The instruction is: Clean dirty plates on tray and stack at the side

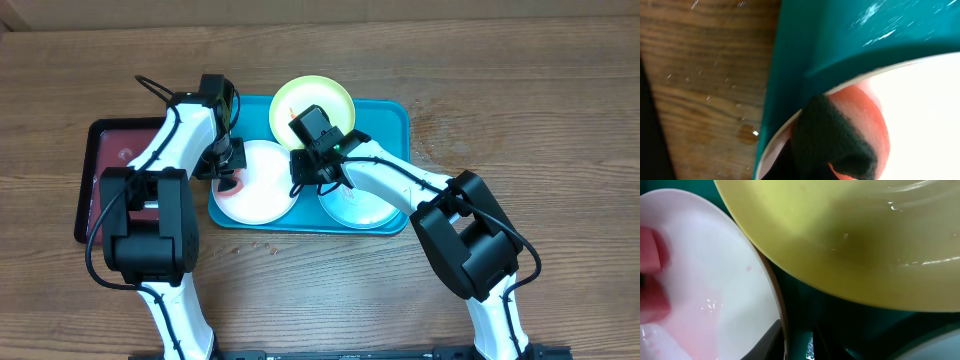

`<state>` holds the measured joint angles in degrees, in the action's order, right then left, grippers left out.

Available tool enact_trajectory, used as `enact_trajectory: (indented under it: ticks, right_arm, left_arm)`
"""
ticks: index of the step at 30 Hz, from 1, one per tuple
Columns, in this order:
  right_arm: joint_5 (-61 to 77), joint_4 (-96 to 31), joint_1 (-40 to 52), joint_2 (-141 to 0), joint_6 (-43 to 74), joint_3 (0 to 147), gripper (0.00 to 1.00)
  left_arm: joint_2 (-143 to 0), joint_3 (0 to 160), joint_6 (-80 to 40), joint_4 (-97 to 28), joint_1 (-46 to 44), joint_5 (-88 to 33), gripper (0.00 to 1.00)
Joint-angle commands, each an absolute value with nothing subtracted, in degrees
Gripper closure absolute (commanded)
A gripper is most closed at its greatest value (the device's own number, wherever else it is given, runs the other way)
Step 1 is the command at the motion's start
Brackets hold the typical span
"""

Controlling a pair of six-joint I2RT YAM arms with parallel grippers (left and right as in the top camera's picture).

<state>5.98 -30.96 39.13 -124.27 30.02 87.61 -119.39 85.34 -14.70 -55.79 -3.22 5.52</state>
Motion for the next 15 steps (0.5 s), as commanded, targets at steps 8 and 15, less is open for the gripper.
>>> enact_trajectory:
  ticks: [8,15]
  right_arm:
    - [5.41,-30.87,38.87,-124.79,30.28,87.5,0.92]
    - [6.5,-30.96,38.96,-124.86,30.28,87.44,0.96]
  left_arm:
    - [-119.7,86.52,-15.22,-52.16,-4.23,-20.47,0.96]
    - [-119.7,86.52,-14.92,-51.9,-6.59,-20.45,0.96]
